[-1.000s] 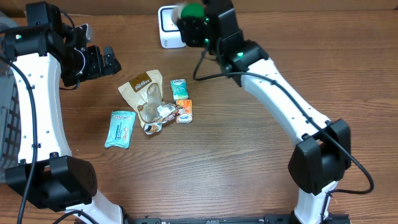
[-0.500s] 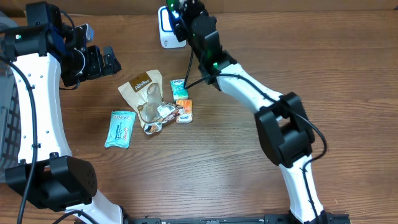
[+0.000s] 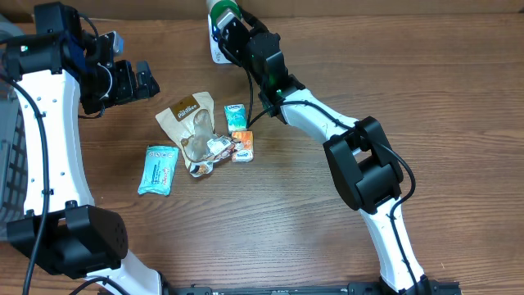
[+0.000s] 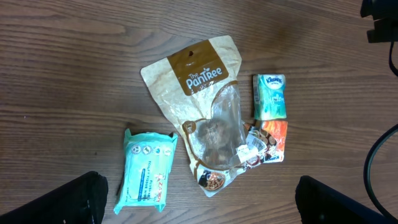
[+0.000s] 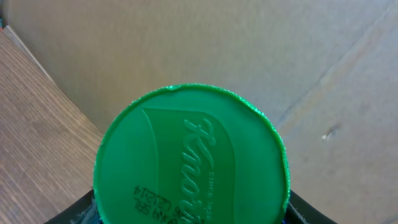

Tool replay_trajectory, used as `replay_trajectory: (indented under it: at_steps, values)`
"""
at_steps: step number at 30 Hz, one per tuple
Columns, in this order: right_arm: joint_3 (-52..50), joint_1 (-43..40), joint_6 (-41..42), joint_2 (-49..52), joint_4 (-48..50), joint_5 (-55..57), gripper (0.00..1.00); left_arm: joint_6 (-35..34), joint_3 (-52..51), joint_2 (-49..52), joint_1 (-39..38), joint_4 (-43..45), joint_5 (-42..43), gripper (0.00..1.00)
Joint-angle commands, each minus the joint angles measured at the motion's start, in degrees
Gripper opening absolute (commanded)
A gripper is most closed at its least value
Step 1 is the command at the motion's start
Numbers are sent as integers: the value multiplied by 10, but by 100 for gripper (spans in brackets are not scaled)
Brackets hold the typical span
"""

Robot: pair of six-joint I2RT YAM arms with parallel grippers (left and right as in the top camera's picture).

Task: Scan the item barcode
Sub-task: 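Hold the jar at the scanner, then lower it back to the table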

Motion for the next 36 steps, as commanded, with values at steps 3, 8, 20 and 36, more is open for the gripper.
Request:
replay_trajectory:
  at_steps: [3,8,20,36]
  values:
    - [11,-3,-22,-4,21,-7,34,13,2,-14,-4,0,0,100]
    - [12,9,-22,-5,35,-7,34,13,2,-14,-4,0,0,100]
    - [12,66,181,-104,-166,-16,35,13,2,-14,-4,0,0,99]
    - [12,79,410,-291,-774,-81,4,13,2,-14,-4,0,0,100]
